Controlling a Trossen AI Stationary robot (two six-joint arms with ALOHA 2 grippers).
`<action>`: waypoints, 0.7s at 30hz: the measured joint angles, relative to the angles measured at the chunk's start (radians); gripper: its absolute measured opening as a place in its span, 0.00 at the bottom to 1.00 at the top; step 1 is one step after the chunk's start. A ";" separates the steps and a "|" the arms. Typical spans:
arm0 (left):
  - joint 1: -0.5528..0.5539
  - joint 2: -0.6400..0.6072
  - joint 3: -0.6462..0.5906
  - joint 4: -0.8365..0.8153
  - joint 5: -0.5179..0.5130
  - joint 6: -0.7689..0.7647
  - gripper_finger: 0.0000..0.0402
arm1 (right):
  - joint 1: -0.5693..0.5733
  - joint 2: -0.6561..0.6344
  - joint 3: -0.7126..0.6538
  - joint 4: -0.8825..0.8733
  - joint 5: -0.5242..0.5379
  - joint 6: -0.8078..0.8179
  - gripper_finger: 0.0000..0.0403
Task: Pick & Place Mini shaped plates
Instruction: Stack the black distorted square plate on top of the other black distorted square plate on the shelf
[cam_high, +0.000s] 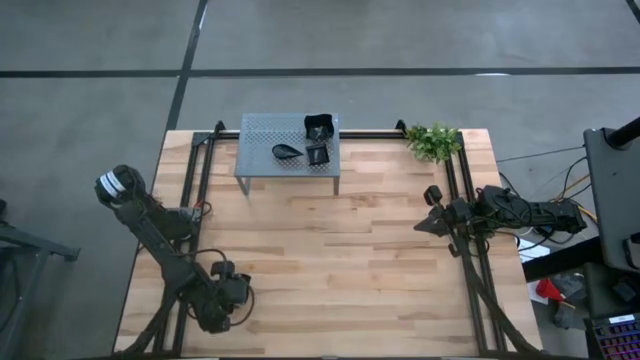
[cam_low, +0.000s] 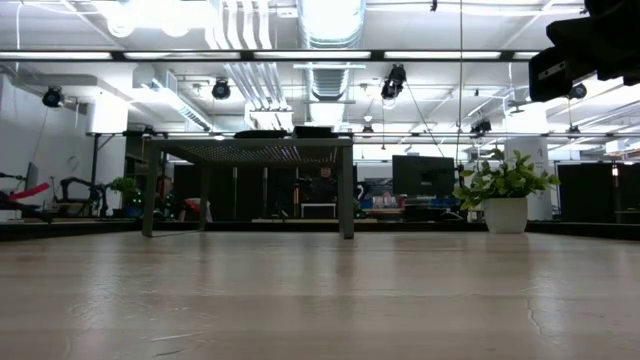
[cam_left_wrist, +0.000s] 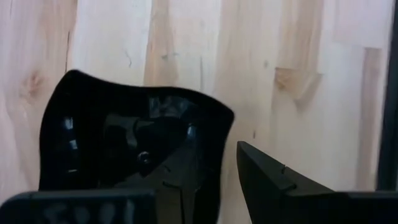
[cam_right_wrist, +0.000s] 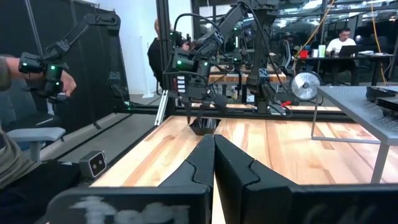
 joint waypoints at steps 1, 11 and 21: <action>0.000 0.000 -0.006 0.002 0.000 -0.002 0.27 | 0.000 0.000 0.000 0.000 0.000 0.000 0.02; 0.000 0.000 -0.017 0.017 0.000 -0.002 0.23 | 0.000 0.000 0.000 0.000 0.000 -0.002 0.02; 0.019 -0.001 0.015 -0.002 -0.050 0.019 0.02 | 0.000 0.000 0.000 0.000 0.000 -0.001 0.02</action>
